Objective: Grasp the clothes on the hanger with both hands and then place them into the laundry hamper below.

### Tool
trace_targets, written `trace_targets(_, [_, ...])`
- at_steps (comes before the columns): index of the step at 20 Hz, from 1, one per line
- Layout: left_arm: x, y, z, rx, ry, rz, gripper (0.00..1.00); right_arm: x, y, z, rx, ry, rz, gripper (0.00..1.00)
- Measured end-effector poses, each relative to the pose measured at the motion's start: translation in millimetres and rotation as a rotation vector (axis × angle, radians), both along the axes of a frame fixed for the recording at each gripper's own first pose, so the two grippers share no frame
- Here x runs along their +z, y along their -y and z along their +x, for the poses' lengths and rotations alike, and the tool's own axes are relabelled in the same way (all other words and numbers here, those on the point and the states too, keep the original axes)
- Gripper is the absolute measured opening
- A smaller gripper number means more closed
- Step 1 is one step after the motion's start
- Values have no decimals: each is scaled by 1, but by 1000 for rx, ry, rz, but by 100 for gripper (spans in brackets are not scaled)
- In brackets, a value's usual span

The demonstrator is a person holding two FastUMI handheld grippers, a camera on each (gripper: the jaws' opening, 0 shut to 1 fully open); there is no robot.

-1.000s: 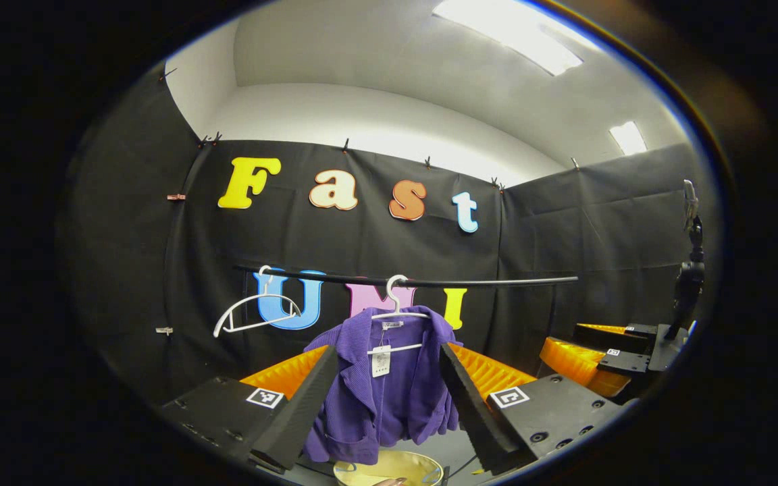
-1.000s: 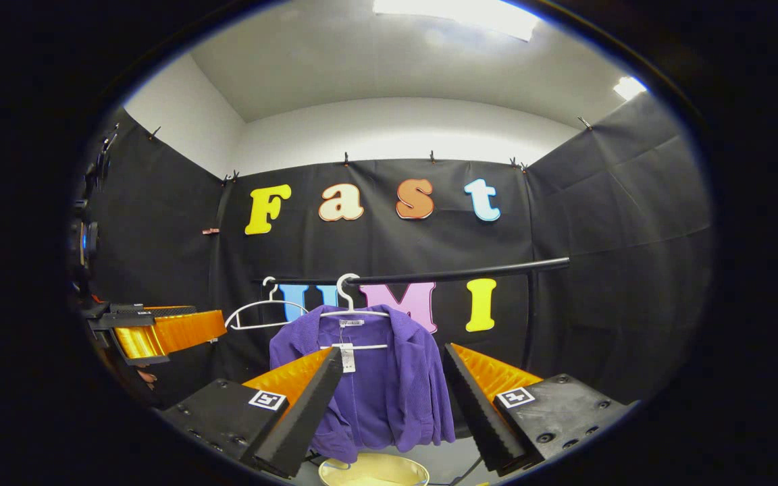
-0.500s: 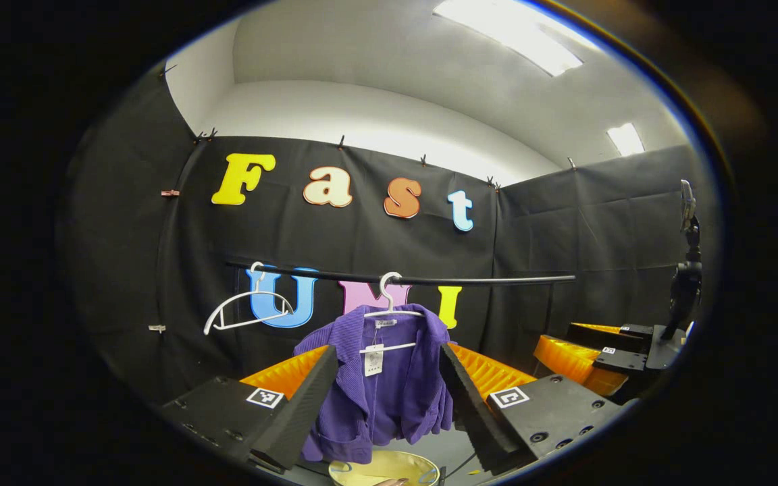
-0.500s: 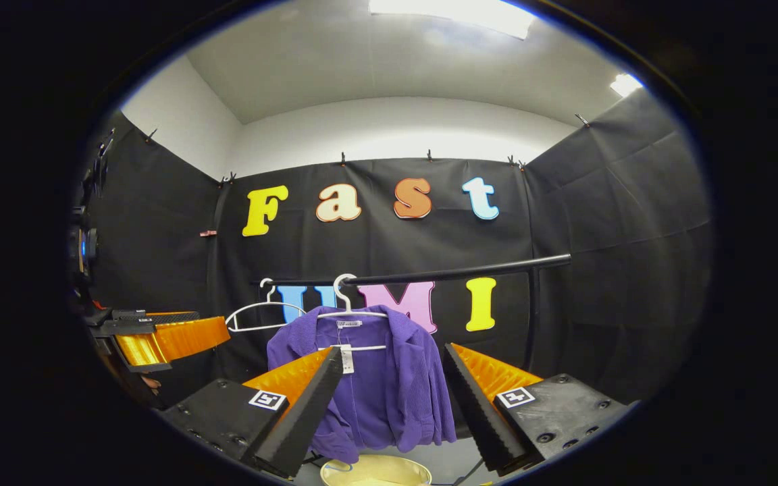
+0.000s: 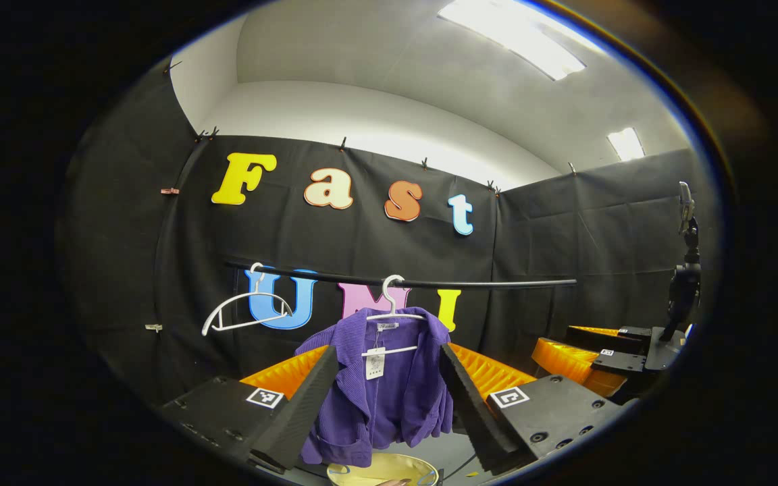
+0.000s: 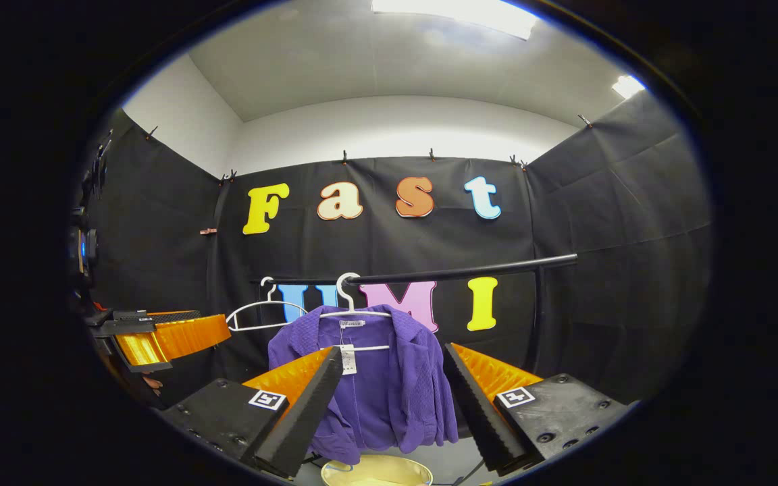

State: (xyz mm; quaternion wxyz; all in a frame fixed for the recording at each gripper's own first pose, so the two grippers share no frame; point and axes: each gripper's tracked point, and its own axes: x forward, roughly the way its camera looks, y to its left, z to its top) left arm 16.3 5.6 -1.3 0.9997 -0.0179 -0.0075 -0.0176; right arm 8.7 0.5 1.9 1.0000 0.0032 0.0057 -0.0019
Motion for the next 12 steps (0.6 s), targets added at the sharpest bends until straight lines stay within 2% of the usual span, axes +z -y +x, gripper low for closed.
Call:
trace_targets(5, [-6, -4, -4, -30, -15, -1, 95, 1, -5, 0, -19, -10, -9, 95])
trace_targets(12, [-7, -15, -18, -75, -5, -12, 95, 3, -17, -9, -61, -5, -22, 97])
